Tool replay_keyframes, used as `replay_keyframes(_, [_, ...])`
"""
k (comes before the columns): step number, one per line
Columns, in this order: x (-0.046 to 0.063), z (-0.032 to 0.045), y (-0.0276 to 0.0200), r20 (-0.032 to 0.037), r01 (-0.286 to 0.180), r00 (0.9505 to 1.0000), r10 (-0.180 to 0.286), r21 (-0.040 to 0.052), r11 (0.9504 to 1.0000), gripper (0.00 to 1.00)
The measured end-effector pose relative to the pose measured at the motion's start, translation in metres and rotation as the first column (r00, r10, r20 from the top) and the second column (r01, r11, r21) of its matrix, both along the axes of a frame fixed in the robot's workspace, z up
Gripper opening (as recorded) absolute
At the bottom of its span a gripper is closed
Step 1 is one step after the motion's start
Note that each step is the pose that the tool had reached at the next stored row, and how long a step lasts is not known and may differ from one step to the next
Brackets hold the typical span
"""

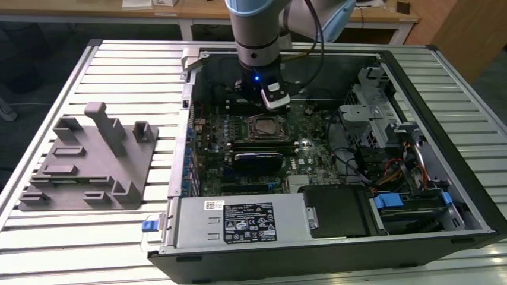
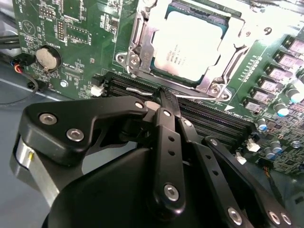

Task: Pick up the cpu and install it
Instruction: 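Install the first cpu locking lever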

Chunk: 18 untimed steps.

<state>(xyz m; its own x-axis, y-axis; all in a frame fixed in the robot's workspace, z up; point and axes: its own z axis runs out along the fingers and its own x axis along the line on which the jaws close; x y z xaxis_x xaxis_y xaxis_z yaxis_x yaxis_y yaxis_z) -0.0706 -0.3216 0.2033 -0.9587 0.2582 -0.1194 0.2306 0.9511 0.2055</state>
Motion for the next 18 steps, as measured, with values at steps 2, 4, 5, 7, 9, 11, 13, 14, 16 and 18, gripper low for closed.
replay_keyframes(2, [-0.0003,-0.0008,0.0017,0.0,0.004,1.0,-0.004,0.0004,1.0,0.11])
replay_keyframes(4, [-0.0003,-0.0015,0.0028,0.0001,0.007,1.0,-0.007,0.0007,1.0,0.11])
replay_keyframes(5, [-0.0003,-0.0019,0.003,0.0003,0.008,1.0,-0.008,0.0008,1.0,0.11])
replay_keyframes(7, [-0.0003,-0.0024,0.0029,0.0008,0.01,1.0,-0.01,0.0004,1.0,0.11])
replay_keyframes(9, [-0.0003,-0.0031,0.003,0.0032,0.011,0.9999,-0.011,0.0006,0.9999,0.11])
replay_keyframes(11, [-0.0003,-0.0037,0.003,0.0065,0.011,0.9999,-0.011,0.0005,0.9999,0.11])
replay_keyframes(13, [-0.0003,-0.0038,0.003,0.0067,0.011,0.9999,-0.011,0.0004,0.9999,0.11])
replay_keyframes(14, [-0.0003,-0.0038,0.003,0.0068,0.011,0.9999,-0.011,0.0004,0.9999,0.11])
replay_keyframes(16, [-0.0003,-0.0041,0.003,0.0077,0.011,0.9999,-0.011,0.0003,0.9999,0.11])
replay_keyframes(18, [-0.0003,-0.0045,0.0029,0.0094,0.011,0.9999,-0.011,0.0002,0.9999,0.11])
